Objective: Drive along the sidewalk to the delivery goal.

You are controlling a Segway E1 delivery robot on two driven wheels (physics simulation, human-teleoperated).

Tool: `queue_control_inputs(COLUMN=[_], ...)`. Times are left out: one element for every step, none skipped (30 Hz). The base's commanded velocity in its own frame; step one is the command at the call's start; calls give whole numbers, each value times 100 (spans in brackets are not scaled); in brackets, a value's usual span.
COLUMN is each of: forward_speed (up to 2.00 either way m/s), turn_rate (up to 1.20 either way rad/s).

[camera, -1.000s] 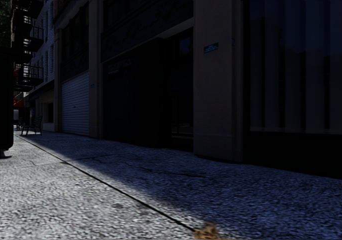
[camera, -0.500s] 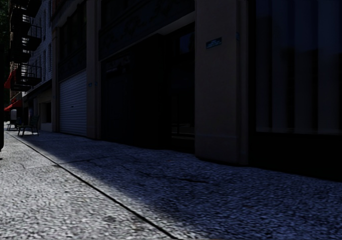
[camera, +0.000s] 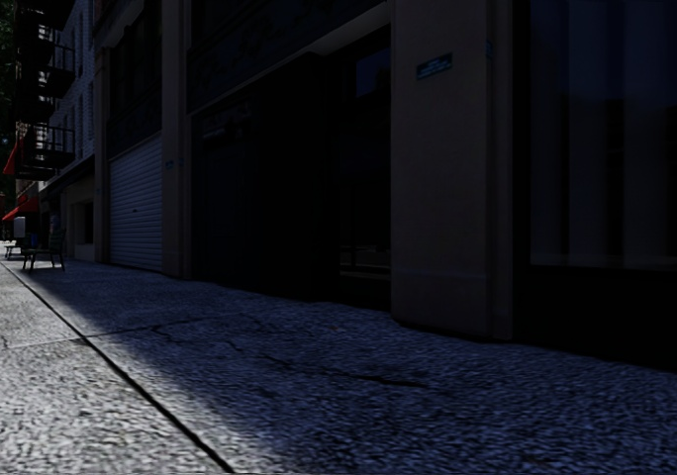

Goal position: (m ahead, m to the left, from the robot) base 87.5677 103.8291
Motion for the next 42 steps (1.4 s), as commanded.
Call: queue_control_inputs(forward_speed=[95,95,95,95,95,95,95,95,95,95,95,95,95,95,95,95,95,95,95,95,95,95,95,95,95,95,96,97,97,97,98,105,112,117,120,122,122,123,126,130,139,144], turn_rate=[0,0,0,0,0,0,7,25,40,53,58,60,60,60,61,62,62,62,62,62,62,62,62,62,62,62,62,62,62,62,47,29,0,0,0,0,0,0,0,0,0,0])
